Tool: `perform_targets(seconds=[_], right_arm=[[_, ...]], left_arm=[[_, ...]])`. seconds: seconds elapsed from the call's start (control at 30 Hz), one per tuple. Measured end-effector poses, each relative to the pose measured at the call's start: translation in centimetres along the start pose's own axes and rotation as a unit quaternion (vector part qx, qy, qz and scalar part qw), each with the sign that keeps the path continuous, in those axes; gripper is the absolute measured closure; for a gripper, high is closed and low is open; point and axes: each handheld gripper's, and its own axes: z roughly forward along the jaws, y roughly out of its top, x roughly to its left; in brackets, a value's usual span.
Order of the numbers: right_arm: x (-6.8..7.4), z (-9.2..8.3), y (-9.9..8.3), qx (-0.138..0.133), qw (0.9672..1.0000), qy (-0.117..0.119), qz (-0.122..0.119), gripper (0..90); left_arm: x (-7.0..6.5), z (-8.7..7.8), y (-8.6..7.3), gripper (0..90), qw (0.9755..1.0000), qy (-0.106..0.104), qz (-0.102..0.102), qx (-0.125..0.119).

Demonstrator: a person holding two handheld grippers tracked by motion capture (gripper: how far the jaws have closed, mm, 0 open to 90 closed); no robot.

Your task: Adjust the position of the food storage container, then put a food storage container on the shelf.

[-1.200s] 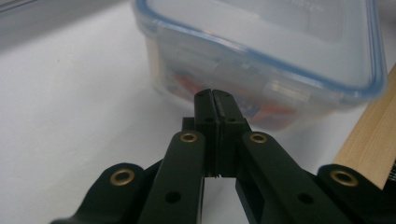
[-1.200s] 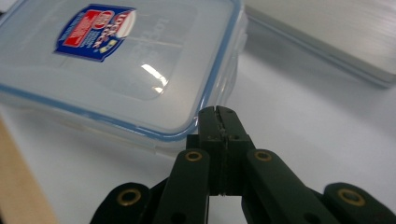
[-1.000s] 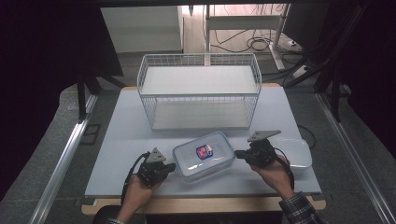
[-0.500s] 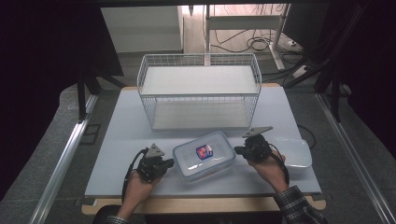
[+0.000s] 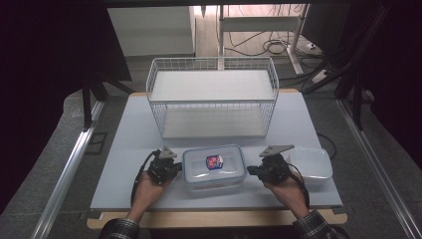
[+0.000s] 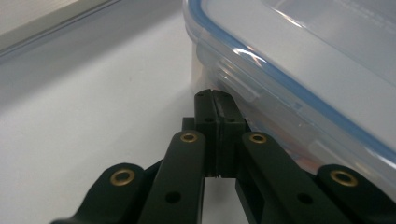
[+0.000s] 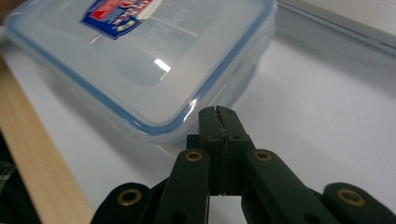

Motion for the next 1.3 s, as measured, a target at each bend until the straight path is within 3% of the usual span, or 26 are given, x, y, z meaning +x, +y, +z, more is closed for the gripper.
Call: perform_targets(seconds=[0.3,0.4,0.47,0.5,0.57,0.6,0.67,0.7,0.73,0.77,0.83,0.93,0.97,1.1,1.13,1.3], right_arm=[[1.0,-0.3,-0.9,-0.013,0.9999,0.008,0.004,89.8],[0.9,-0.3,-0.9,-0.013,0.9999,0.010,-0.004,89.7],[0.9,-0.4,-0.9,-0.015,0.9997,-0.008,-0.018,89.1],[0.9,-0.6,-0.8,-0.023,0.9994,-0.015,-0.023,86.3],[0.9,-0.8,-0.8,-0.028,0.9992,-0.016,-0.024,85.0],[0.9,-1.2,-0.9,-0.037,0.9985,-0.023,-0.033,81.2],[0.8,-1.4,-0.9,-0.041,0.9982,-0.025,-0.035,78.6],[0.6,-1.7,-1.2,-0.049,0.9980,-0.023,-0.032,70.8],[0.6,-1.7,-1.2,-0.049,0.9980,-0.023,-0.032,70.8],[0.4,-1.7,-1.4,-0.051,0.9980,-0.019,-0.030,66.4],[0.2,-1.7,-1.7,-0.049,0.9983,-0.015,-0.029,53.9],[-0.1,-1.3,-2.1,-0.049,0.9984,-0.011,-0.028,35.0],[-0.1,-1.3,-2.1,-0.049,0.9984,-0.011,-0.028,35.0],[-0.2,-1.1,-2.0,-0.064,0.9975,-0.006,-0.029,20.1],[-0.2,-1.1,-2.0,-0.069,0.9972,-0.004,-0.031,17.0],[-0.4,-0.9,-1.7,-0.075,0.9966,-0.004,-0.035,10.7]], left_arm=[[0.7,0.6,0.5,90.0,1.0000,-0.005,0.003,0.001],[0.9,0.5,0.3,89.2,0.9999,-0.011,-0.006,-0.003],[0.8,-0.1,0.1,85.5,1.0000,0.000,0.002,-0.009],[0.8,-0.9,-0.3,79.1,0.9998,0.000,0.001,-0.022],[0.8,-1.3,-0.6,75.9,0.9997,0.002,0.000,-0.025],[0.8,-2.1,-1.4,69.4,0.9995,0.013,-0.003,-0.028],[0.8,-2.4,-1.8,66.2,0.9995,0.016,-0.005,-0.027],[0.8,-2.8,-2.2,57.0,0.9994,0.018,-0.009,-0.028],[0.7,-3.2,-2.5,57.0,0.9993,0.021,-0.011,-0.030],[0.7,-3.6,-2.8,51.0,0.9991,0.021,-0.017,-0.033],[0.7,-4.0,-3.1,34.1,0.9988,0.021,-0.014,-0.041],[0.6,-4.5,-3.7,18.0,0.9987,0.011,-0.015,-0.048],[0.6,-4.6,-3.8,18.0,0.9985,0.008,-0.015,-0.051],[0.4,-5.1,-4.1,7.5,0.9983,0.011,-0.009,-0.057],[0.3,-5.2,-4.0,7.5,0.9980,0.001,-0.010,-0.063],[0.3,-4.8,-3.9,7.8,0.9974,-0.009,-0.009,-0.071]])
